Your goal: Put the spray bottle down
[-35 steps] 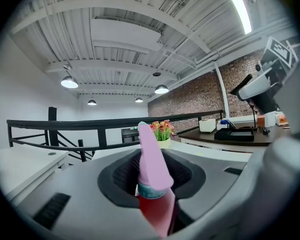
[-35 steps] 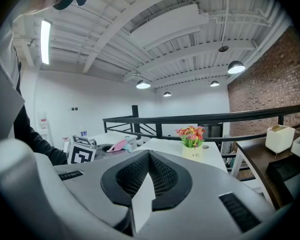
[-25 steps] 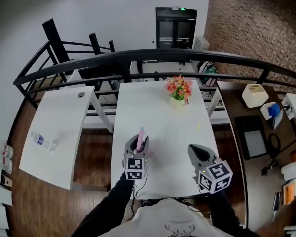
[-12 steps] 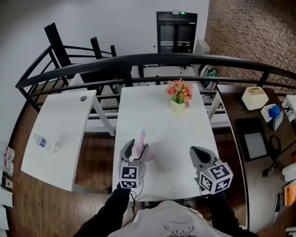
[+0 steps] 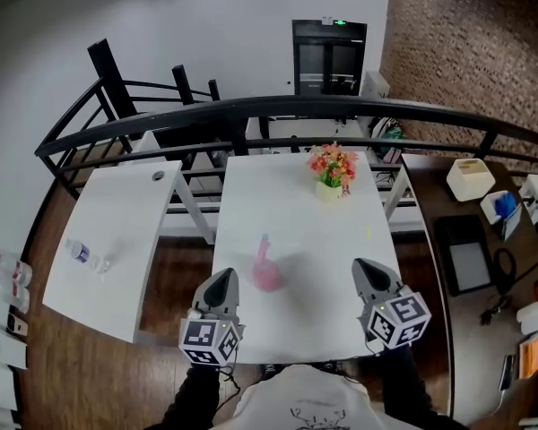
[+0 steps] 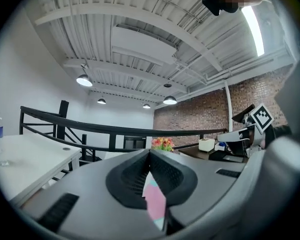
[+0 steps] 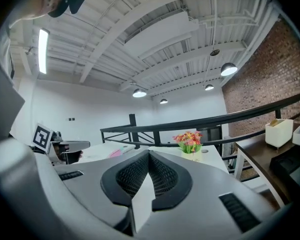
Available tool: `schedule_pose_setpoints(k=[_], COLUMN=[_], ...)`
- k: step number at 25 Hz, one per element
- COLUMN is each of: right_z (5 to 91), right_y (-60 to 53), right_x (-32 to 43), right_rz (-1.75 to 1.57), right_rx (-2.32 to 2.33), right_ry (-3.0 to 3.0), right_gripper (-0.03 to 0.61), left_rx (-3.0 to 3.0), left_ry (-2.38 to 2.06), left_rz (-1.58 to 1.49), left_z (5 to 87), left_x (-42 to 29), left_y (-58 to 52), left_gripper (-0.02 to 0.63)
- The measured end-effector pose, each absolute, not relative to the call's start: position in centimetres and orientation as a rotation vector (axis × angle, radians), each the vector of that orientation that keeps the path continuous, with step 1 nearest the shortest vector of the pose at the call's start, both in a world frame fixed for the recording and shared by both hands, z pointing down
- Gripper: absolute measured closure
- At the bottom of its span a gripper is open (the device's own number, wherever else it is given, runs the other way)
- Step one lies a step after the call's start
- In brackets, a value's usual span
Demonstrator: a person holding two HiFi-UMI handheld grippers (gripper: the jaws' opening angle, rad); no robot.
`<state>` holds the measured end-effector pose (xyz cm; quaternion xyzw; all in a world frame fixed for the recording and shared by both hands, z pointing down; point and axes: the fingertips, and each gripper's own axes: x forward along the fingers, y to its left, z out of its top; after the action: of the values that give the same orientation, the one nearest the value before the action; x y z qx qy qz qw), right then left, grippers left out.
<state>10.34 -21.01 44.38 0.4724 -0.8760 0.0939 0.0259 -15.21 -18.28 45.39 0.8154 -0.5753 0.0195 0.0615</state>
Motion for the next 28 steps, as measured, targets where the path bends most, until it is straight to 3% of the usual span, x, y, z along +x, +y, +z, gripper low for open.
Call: schedule_pose_setpoints(k=[28], right_z=[43.3], right_y=[-21.0], right_x=[9.9], right_rz=[0.213], right_rx=[1.436], right_ry=[-2.718], right_gripper=[0.612], left_rx=[2.475], left_ry=[-1.640], left_rz=[0.135], left_z=[44.8], left_x=[-13.1], left_y=[-18.4], left_gripper=[0.621])
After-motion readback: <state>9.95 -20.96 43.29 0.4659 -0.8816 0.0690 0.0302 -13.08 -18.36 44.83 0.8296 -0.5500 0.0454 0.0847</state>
